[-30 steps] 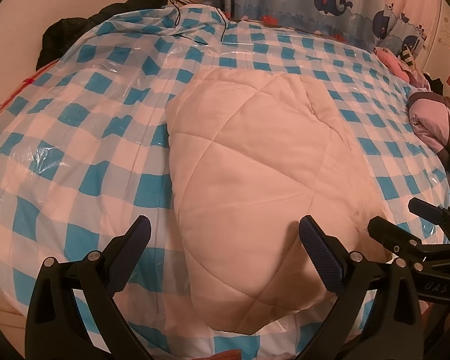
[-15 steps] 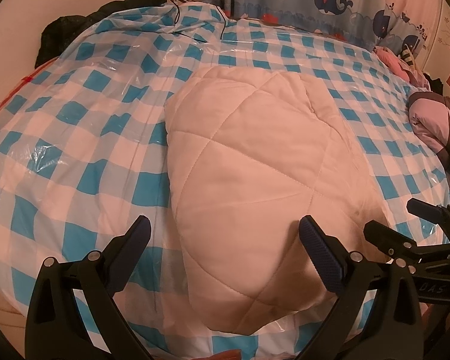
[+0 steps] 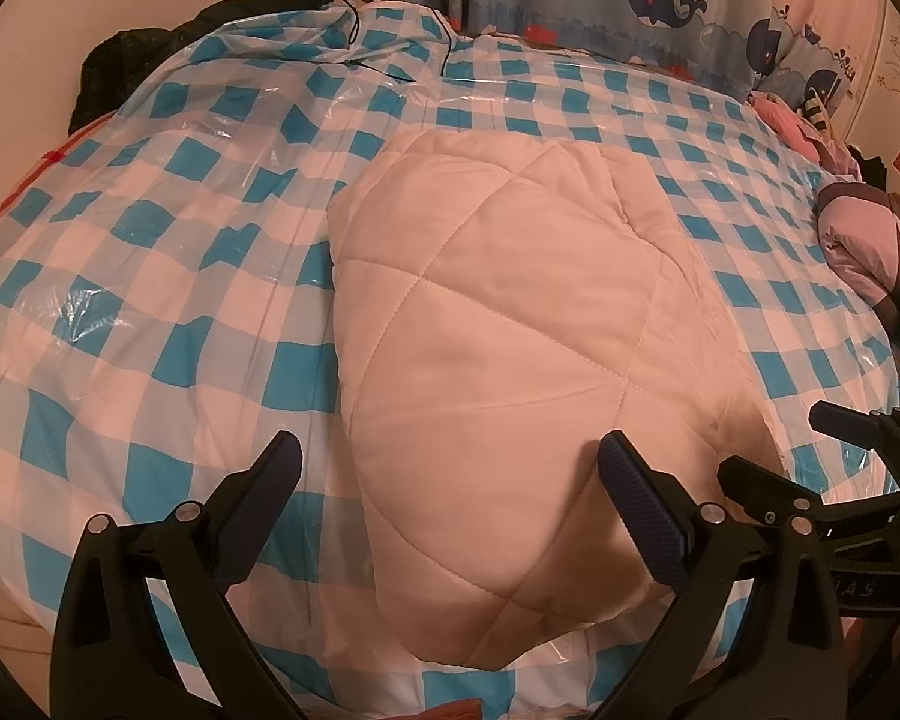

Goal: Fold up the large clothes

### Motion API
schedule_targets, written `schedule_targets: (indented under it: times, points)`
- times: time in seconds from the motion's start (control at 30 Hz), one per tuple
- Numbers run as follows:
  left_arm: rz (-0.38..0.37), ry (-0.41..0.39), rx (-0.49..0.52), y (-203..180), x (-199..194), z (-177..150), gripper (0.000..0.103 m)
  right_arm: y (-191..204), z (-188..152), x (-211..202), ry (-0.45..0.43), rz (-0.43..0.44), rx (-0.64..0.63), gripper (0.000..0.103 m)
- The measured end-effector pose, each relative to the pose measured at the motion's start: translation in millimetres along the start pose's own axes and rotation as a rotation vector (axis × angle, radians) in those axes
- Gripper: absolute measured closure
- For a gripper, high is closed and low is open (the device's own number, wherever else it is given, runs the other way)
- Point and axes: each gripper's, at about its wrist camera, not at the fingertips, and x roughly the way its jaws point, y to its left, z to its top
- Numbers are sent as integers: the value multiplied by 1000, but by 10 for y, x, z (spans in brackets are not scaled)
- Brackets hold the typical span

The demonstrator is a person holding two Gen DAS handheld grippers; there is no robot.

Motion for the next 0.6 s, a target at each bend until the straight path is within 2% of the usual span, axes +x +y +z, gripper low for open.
schedule_targets:
  times: [0.6]
  points:
    - [-26,20,-19,25,40,-69,8,41,11,-8,5,-3,-6,6]
